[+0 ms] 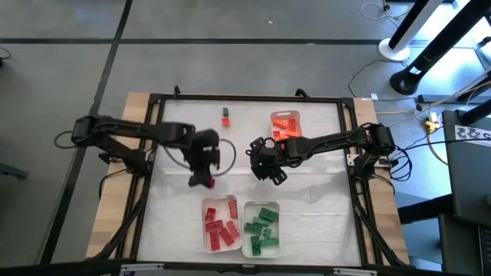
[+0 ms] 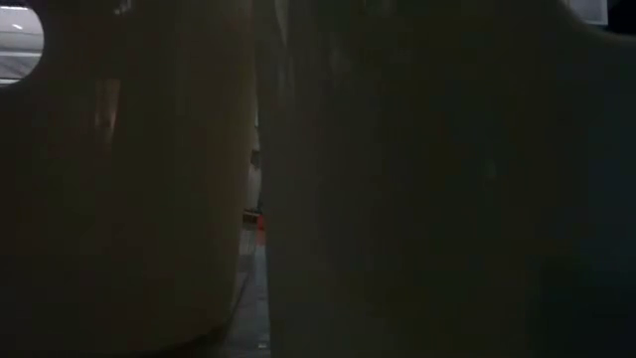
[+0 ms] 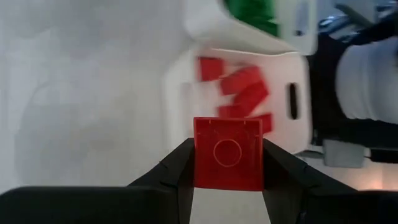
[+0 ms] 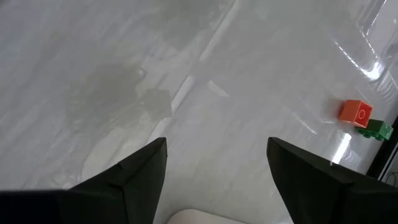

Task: Sort blocks
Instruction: Put the red game piece into the bottom left white bin, then put the orange game piece into the top right white bin

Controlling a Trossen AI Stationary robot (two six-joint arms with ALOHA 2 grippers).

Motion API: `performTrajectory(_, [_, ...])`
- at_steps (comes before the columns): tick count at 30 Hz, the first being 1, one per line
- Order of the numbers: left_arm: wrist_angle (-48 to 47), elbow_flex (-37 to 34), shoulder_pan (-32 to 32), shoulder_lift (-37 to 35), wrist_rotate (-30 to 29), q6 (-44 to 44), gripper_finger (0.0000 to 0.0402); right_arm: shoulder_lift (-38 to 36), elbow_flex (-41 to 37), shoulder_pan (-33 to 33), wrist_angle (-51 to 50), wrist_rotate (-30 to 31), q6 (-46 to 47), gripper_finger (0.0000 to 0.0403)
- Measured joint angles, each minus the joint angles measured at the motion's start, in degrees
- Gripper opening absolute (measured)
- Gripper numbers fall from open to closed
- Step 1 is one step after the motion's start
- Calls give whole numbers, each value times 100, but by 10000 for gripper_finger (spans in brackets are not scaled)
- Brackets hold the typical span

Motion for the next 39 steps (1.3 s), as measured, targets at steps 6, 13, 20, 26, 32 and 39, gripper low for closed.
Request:
performTrajectory(6, [1035,0,-1060,0,-204,-852,127,0,0,0,-1,0,-2,276])
performTrajectory(13, [1803,2,-1662,33,-1495,-1639,149,0,0,0,-31,0,-2,276])
performTrajectory(20, [1830,0,-1934,279,-2326,-1863,216,0,-2,0,-105,0,1,276])
performTrajectory(26, [1849,0,-1936,424,-2340,-1506,228,-7,-2,0,-326,17,4,276])
performTrajectory(32, [1906,2,-1539,343,-2346,-1937,229,-439,-6,0,-915,13,8,276])
performTrajectory(39, [1976,2,-636,337,-2967,-2322,229,-1498,-6,0,-1177,18,12,276])
